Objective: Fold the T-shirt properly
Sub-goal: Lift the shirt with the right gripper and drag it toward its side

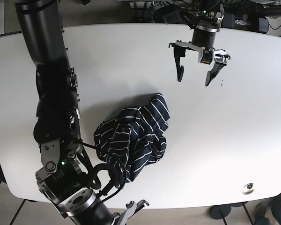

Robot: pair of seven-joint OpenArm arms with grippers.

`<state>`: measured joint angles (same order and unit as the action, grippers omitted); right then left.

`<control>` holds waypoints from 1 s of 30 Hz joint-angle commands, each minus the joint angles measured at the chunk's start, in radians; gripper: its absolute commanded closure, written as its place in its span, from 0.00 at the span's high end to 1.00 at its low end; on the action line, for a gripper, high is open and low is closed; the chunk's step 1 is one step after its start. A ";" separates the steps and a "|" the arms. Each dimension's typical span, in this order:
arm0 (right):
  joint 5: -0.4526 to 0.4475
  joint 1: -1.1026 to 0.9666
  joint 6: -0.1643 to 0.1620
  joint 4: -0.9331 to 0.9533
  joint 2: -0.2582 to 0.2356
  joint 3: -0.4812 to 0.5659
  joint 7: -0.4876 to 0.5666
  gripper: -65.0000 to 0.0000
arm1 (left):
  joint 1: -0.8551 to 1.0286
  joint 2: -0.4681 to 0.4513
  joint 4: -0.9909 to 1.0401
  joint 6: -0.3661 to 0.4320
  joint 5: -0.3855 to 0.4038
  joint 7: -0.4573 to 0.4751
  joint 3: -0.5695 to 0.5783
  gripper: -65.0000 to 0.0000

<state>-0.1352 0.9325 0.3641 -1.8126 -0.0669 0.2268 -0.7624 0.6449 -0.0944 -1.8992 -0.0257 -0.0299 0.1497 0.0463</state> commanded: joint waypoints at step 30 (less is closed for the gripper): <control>-0.007 -0.384 -0.004 0.741 0.022 -0.760 0.169 0.93 | -0.083 -0.049 0.026 -0.004 0.000 0.026 0.005 0.76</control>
<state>-0.1307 0.5114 0.3599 -1.0466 -0.0280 -0.5369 -0.6239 0.5629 -0.1421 -1.8565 -0.0345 -0.0299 0.1463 0.0536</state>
